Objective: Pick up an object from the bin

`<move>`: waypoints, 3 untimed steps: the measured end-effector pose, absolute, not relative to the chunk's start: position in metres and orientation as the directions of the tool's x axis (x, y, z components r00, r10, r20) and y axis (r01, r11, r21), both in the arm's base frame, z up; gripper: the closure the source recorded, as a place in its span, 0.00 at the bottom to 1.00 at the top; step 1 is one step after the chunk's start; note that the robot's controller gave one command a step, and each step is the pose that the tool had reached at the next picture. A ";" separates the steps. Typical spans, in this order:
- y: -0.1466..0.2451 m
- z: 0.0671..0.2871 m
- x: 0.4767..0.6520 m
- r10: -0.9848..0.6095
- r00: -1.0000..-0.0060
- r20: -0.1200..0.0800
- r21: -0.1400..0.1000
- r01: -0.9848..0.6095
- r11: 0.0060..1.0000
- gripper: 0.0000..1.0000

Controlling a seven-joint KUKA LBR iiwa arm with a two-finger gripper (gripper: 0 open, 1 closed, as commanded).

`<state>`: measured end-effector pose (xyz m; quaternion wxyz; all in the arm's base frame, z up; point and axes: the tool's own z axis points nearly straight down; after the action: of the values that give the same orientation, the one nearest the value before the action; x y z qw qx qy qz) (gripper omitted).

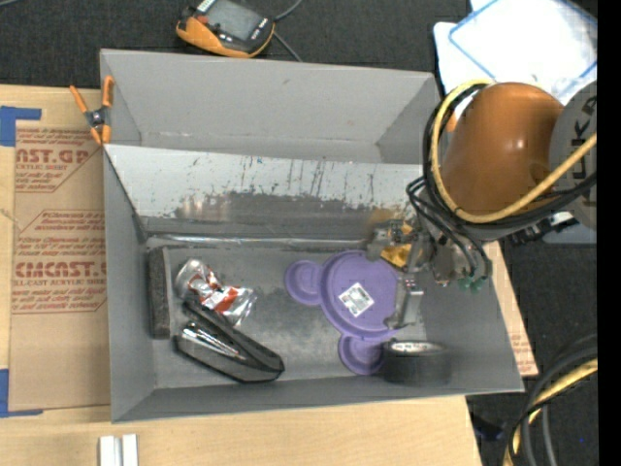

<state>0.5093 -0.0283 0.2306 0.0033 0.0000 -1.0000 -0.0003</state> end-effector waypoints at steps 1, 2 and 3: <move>-0.028 0.235 0.511 -0.001 -1.000 -0.002 0.000 -0.001 1.000 0.00; -0.057 0.118 0.490 -0.206 -0.979 -0.004 0.000 -0.206 0.979 0.00; -0.080 0.155 0.480 -0.319 -0.948 -0.009 -0.002 -0.319 0.948 0.00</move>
Offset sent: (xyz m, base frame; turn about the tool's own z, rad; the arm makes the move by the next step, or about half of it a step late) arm -0.0293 -0.0418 -0.1606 -0.2875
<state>0.4796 -0.0803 0.1553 -0.0048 0.1617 -0.9868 0.0004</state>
